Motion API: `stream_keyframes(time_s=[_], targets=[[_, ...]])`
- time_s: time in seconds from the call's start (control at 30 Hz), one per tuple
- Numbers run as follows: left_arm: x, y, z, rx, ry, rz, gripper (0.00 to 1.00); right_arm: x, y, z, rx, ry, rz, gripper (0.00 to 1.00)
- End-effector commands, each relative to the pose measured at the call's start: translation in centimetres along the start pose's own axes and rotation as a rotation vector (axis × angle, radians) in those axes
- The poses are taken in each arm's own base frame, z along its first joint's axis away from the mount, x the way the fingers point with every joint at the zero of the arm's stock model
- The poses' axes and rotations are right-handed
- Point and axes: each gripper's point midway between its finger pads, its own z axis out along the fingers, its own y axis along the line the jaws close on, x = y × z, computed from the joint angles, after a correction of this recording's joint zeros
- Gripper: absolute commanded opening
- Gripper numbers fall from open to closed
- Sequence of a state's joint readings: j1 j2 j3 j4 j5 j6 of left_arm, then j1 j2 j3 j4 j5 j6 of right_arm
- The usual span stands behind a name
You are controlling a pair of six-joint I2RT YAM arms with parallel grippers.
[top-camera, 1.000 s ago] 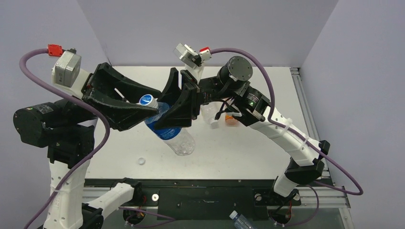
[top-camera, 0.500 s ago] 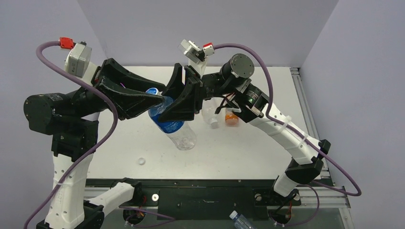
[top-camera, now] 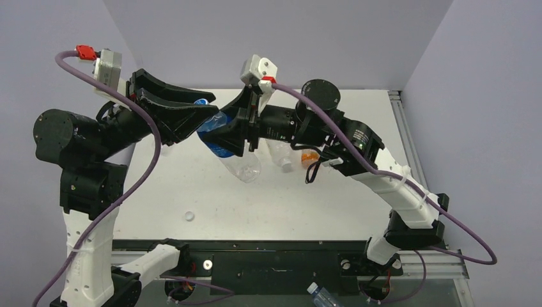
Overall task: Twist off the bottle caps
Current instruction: Unscrew the bottle cap from the plastic bottle.
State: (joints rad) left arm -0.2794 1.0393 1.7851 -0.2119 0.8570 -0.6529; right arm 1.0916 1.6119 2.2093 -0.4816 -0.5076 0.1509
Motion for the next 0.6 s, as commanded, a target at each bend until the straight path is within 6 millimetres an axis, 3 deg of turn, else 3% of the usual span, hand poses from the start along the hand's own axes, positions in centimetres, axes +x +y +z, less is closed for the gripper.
stream_keyframes(time_s=[0.0, 0.03, 0.07, 0.1, 0.23, 0.27, 0.37, 0.4, 0.57], targets=[[-2.6, 0.2, -1.2, -0.137, -0.088, 0.114, 0.00, 2.6, -6.5, -1.6, 0.511, 0.140, -0.175, 0.00], [-2.3, 0.8, -1.3, -0.168, -0.076, 0.122, 0.00, 2.8, -7.8, -2.1, 0.621, 0.155, -0.191, 0.00], [-2.8, 1.5, -1.5, -0.209, -0.093, 0.133, 0.00, 2.5, -6.9, -1.8, 0.640, 0.151, -0.213, 0.00], [-2.5, 2.1, -1.6, -0.241, -0.083, 0.137, 0.00, 2.3, -7.9, -2.5, 0.757, 0.149, -0.227, 0.00], [-3.3, 4.7, -2.6, -0.400, -0.110, 0.171, 0.00, 2.2, -5.9, -2.4, 0.946, 0.172, -0.345, 0.00], [-3.4, 5.1, -2.8, -0.423, -0.115, 0.176, 0.00, 1.7, -6.2, -3.6, 1.034, 0.197, -0.394, 0.00], [-4.2, 6.8, -3.9, -0.544, -0.147, 0.198, 0.00, 1.7, -4.4, -2.8, 1.134, 0.216, -0.477, 0.00], [-4.4, 7.1, -4.1, -0.565, -0.155, 0.203, 0.00, 1.7, -4.4, -3.2, 1.177, 0.258, -0.527, 0.00], [-5.2, 8.8, -5.3, -0.678, -0.195, 0.214, 0.00, 2.4, -3.4, -1.9, 1.230, 0.287, -0.580, 0.00]])
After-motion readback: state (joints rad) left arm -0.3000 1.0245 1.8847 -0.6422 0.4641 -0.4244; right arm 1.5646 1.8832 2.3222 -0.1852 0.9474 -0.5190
